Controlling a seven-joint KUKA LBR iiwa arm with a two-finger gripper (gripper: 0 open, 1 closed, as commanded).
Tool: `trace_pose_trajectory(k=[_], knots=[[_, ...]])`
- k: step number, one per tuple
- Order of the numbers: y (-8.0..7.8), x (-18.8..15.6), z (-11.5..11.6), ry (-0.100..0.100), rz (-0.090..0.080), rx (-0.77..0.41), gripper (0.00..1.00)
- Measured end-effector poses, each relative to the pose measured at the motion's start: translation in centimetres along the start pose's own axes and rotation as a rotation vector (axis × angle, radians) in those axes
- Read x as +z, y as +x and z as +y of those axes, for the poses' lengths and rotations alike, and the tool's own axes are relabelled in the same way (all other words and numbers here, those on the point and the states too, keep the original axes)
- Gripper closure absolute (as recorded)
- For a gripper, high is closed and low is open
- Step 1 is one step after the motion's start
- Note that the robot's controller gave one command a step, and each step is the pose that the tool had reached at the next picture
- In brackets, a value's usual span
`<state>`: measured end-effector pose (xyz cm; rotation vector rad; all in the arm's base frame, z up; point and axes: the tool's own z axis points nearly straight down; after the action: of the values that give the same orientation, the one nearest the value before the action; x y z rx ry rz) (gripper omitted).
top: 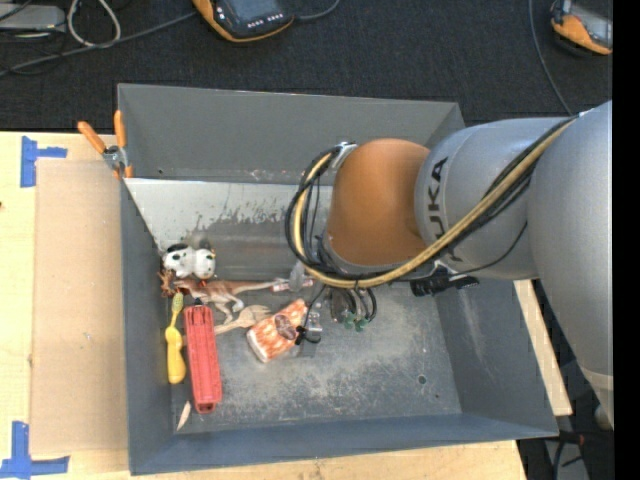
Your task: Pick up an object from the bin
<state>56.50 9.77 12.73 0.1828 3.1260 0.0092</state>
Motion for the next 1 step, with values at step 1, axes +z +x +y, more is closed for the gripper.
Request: trace_pose_trajectory(k=[1], knots=[[1.28, 2.79, -1.06, -0.001, -0.004, 0.085, 0.00]])
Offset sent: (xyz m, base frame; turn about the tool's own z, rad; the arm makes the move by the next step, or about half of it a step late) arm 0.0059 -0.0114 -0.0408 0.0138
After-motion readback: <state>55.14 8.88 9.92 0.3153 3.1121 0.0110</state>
